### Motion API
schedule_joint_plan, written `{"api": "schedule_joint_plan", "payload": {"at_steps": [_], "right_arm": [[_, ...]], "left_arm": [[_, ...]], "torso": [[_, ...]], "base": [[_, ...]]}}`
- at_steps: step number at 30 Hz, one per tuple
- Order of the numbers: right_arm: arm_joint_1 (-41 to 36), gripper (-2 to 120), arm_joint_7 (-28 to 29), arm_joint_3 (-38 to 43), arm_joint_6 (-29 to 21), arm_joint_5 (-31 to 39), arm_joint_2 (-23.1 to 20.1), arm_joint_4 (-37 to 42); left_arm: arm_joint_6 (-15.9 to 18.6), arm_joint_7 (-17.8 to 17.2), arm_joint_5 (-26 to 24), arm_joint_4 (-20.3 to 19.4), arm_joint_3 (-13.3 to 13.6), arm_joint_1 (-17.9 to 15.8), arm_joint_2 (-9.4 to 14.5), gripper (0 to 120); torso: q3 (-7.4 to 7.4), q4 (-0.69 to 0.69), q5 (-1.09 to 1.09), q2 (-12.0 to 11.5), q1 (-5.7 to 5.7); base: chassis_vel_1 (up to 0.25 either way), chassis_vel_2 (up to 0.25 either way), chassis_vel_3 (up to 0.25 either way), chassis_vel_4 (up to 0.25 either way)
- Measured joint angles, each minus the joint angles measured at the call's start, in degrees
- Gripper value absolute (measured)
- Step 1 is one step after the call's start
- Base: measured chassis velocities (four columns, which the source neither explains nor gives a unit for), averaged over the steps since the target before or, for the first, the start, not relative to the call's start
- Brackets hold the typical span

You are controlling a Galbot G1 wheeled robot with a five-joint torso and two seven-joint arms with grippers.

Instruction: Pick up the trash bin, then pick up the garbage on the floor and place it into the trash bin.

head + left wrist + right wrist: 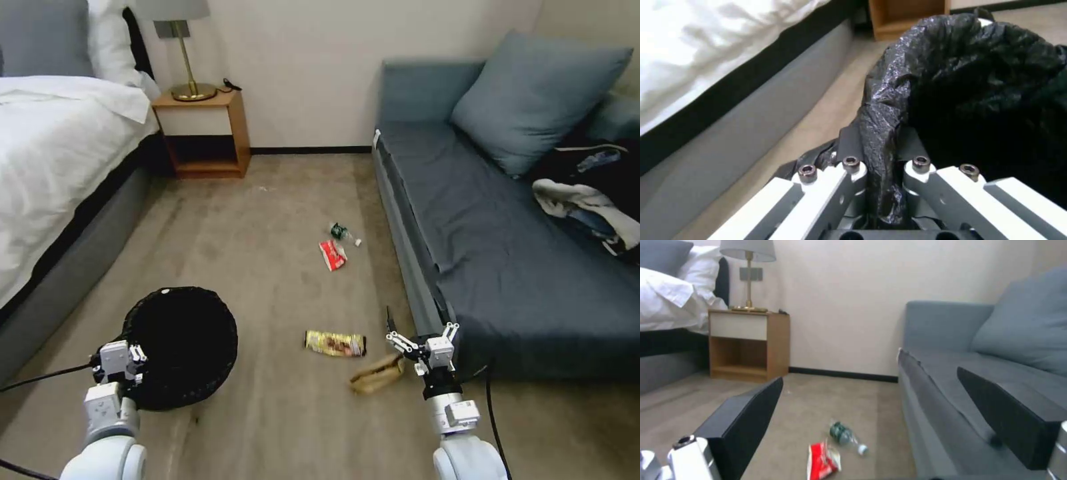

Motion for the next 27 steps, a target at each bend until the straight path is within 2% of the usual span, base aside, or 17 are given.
{"api": "schedule_joint_plan", "payload": {"at_steps": [5, 8, 21, 23, 25, 26, 27], "right_arm": [[0.1, 100, -0.3, 0.0, 0.6, 0.3, -0.3, -0.3], [0.1, 100, -0.3, 0.0, 0.7, 0.3, -0.4, -0.4], [-0.5, 100, 0.5, -1.1, 0.1, 0.2, -1.7, -0.8], [-1.1, 100, 1.2, -2.8, -2.4, 1.0, -4.0, -0.5], [-2.3, 100, 2.5, -5.1, -7.8, 2.3, -8.3, 1.1], [-2.3, 100, 2.5, -5.1, -7.8, 2.3, -8.3, 1.1], [-3.0, 100, 2.8, -6.3, -11.6, 3.6, -10.8, 2.4]], "left_arm": [[0.0, -0.2, 0.1, 0.0, 0.0, 0.1, 0.1, 6], [-0.1, -0.5, 0.2, 0.0, 0.0, 0.2, 0.1, 6], [-1.1, -1.1, 0.8, 0.2, -0.1, 0.7, -0.4, 6], [-1.3, -1.2, 0.9, 0.4, -0.1, 0.7, -0.4, 6], [-1.4, -1.4, 0.9, 0.5, -0.1, 0.6, -0.3, 5], [-1.4, -1.4, 0.9, 0.5, -0.1, 0.6, -0.3, 5], [-1.4, -1.4, 0.9, 0.6, -0.1, 0.6, -0.3, 5]], "torso": [[0.01, 0.00, -0.03, 0.0, 0.02], [0.01, 0.00, 0.02, 0.0, 0.02], [-0.02, 0.01, 0.00, 0.0, 0.00], [-0.01, 0.01, 0.01, 0.0, 0.00], [-0.02, 0.02, 0.01, 0.0, 0.00], [-0.02, 0.02, 0.01, 0.0, 0.00], [-0.02, 0.01, 0.00, 0.0, 0.00]], "base": [[-0.309, 0.305, 0.282, -0.318], [-0.145, 0.115, 0.129, -0.107], [0.023, -0.015, -0.014, 0.020], [0.000, 0.000, 0.000, 0.000], [0.000, 0.000, 0.000, 0.000], [0.000, 0.000, 0.000, 0.000], [0.000, 0.000, 0.000, 0.000]]}}
